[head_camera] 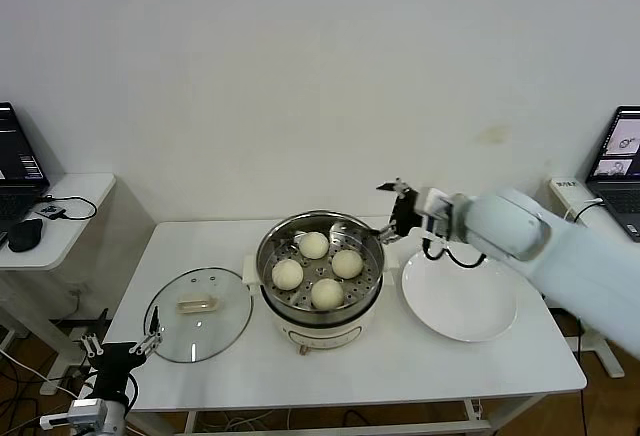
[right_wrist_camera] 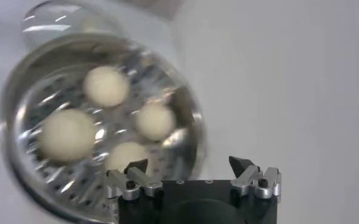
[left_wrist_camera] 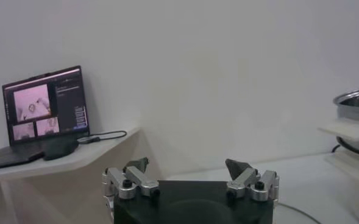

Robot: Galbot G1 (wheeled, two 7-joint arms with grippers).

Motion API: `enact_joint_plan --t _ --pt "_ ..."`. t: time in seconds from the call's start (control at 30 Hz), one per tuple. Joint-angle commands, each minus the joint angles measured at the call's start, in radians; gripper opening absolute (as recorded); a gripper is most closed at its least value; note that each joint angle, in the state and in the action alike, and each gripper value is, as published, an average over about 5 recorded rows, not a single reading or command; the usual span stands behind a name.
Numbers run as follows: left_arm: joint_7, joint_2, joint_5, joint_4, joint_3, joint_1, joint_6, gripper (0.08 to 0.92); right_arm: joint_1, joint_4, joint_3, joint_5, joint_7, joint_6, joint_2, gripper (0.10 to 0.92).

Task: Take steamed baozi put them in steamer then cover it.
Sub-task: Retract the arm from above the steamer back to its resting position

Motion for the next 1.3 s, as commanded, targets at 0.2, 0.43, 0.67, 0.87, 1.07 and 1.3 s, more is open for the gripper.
enact_joint_plan --t 0.2,0.43,0.67,0.87,1.07,1.3 --pt "-0.025 0.013 0.436 0.108 0.017 -0.027 -0.081 0.823 -1.347 0.128 1.232 -0.259 0.242 0.554 0.404 0.823" --pt "0.001 0.072 0.995 0.163 0.005 -0.029 -0.109 0.823 -1.472 0.077 1.348 -0.283 0.242 0.67 0.59 0.823" --pt "-0.014 0.098 1.349 0.231 0.021 -0.062 -0.133 0.823 -1.481 0.046 1.369 -0.297 0.258 0.705 0.657 0.823" --pt "-0.017 0.114 1.421 0.295 0.074 -0.154 -0.138 0.823 -1.496 0.055 1.372 -0.318 0.263 0.712 0.678 0.823" --pt "-0.007 0.136 1.41 0.361 0.113 -0.255 -0.135 0.823 -1.526 0.071 1.391 -0.32 0.265 0.714 0.689 0.823" --pt "0.001 0.147 1.385 0.449 0.163 -0.36 -0.136 0.823 -1.549 0.084 1.404 -0.319 0.264 0.704 0.701 0.823"
